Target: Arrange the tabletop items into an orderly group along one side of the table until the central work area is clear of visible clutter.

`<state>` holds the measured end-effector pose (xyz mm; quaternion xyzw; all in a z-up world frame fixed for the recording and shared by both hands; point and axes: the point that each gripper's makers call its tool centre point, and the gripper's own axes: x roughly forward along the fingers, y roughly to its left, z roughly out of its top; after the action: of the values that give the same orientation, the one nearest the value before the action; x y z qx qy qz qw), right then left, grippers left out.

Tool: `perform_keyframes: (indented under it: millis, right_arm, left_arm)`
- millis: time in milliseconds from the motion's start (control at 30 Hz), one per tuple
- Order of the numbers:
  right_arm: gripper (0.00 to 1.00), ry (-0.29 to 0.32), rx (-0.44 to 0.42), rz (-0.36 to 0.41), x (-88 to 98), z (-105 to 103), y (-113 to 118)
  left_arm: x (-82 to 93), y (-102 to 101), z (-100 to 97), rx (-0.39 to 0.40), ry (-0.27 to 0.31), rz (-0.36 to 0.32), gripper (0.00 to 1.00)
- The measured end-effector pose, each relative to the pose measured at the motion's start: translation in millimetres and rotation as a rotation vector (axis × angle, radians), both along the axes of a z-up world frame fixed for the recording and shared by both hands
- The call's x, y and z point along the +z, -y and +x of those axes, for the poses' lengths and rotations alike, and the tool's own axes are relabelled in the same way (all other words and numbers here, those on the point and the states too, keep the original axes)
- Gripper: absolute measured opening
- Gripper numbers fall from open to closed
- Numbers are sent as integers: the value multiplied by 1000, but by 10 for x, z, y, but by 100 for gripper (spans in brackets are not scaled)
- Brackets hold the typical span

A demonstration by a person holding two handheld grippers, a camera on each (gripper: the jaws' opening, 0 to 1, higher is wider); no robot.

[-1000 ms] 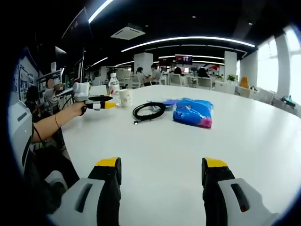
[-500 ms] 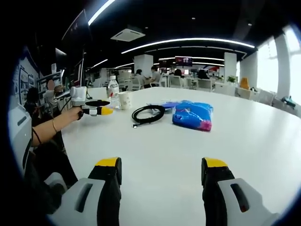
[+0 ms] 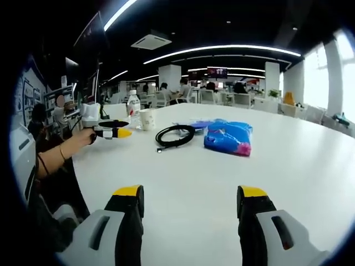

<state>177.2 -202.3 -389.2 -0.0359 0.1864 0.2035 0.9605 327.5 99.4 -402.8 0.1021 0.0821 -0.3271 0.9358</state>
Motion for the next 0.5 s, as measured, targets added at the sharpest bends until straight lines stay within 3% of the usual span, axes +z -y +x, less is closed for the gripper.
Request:
perform_keyframes:
  millis: [233, 500]
  right_arm:
    - [65, 19, -6, 14, 85, 57, -2]
    - [63, 19, 34, -25, 109, 114, -115]
  left_arm:
    - [21, -20, -45, 1, -6, 2, 62]
    - [-20, -27, -101, 5, -12, 42, 62]
